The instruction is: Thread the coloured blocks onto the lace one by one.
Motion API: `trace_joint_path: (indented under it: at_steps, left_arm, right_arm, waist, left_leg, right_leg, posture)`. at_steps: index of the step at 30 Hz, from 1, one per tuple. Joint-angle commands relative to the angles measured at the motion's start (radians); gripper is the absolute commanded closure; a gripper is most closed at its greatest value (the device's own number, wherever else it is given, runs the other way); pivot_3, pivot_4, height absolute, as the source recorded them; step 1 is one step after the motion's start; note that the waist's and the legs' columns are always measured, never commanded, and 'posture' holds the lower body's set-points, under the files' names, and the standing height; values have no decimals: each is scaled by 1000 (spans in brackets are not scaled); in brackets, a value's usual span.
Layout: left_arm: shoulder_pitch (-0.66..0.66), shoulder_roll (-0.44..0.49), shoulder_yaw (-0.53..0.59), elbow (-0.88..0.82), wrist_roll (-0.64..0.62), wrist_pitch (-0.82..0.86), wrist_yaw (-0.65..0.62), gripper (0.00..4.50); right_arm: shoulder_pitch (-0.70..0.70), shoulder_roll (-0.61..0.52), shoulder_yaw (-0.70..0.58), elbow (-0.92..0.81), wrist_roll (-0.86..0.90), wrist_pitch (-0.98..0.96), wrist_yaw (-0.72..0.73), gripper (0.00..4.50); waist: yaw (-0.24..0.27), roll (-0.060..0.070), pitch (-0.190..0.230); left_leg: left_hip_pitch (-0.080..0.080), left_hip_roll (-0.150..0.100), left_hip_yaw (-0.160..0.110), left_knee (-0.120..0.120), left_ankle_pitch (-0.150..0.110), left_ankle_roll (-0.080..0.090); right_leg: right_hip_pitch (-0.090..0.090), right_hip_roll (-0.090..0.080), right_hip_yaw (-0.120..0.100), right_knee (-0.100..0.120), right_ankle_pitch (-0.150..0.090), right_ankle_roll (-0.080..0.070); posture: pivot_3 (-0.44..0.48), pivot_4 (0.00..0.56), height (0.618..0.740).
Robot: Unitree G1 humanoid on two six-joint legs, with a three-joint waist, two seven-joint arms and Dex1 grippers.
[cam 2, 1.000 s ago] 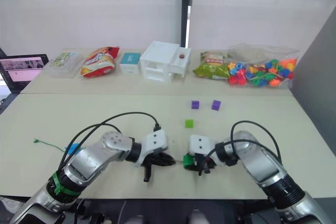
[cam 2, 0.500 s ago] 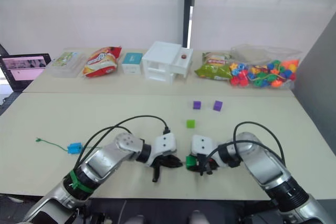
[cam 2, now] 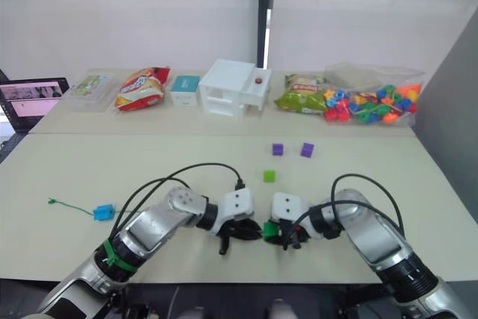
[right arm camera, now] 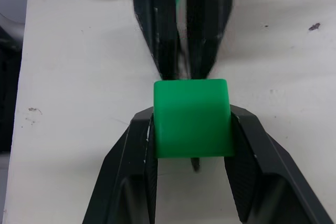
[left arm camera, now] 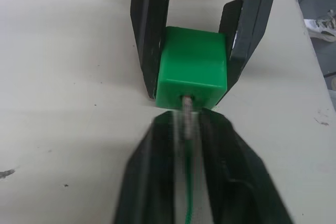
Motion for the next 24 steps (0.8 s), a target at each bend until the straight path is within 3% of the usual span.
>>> trace_joint_path:
  at_steps: [1,8,16,20,22,24]
  left_arm:
    - [-11,50,81,-66,-36,-17,-30,2285]
    - [57,140,119,-97,-51,-79,-77,2285]
    - [83,114,63,0,-2,-153,-77,2285]
    - [102,120,52,7,13,-188,-92,3339]
    - [109,117,48,1,16,-194,-90,4123]
    - [111,106,44,3,24,-197,-78,4466]
  right_arm:
    - [14,-4,13,-9,-9,9,-11,3301]
    - [16,-4,12,-8,-9,5,-14,3301]
    - [17,-9,8,-21,-4,14,-13,3301]
    - [22,-15,3,-34,-1,21,-14,3301]
    - [21,-16,1,-33,-1,22,-14,3301]
    - [20,-16,1,-34,0,24,-15,3301]
  waist:
    - [-2,0,0]
    - [-2,0,0]
    - [-1,0,0]
    - [-1,0,0]
    - [-1,0,0]
    - [-1,0,0]
  left_leg:
    - [0,0,0,0,0,0]
    - [0,0,0,0,0,0]
    - [0,0,0,0,0,0]
    - [0,0,0,0,0,0]
    - [0,0,0,0,0,0]
    - [0,0,0,0,0,0]
  right_leg:
    - [0,0,0,0,0,0]
    - [0,0,0,0,0,0]
    - [0,0,0,0,0,0]
    - [0,0,0,0,0,0]
    - [0,0,0,0,0,0]
    - [0,0,0,0,0,0]
  posture:
    - [0,150,740]
    - [0,150,740]
    - [0,150,740]
    - [0,150,740]
    - [0,150,740]
    - [0,150,740]
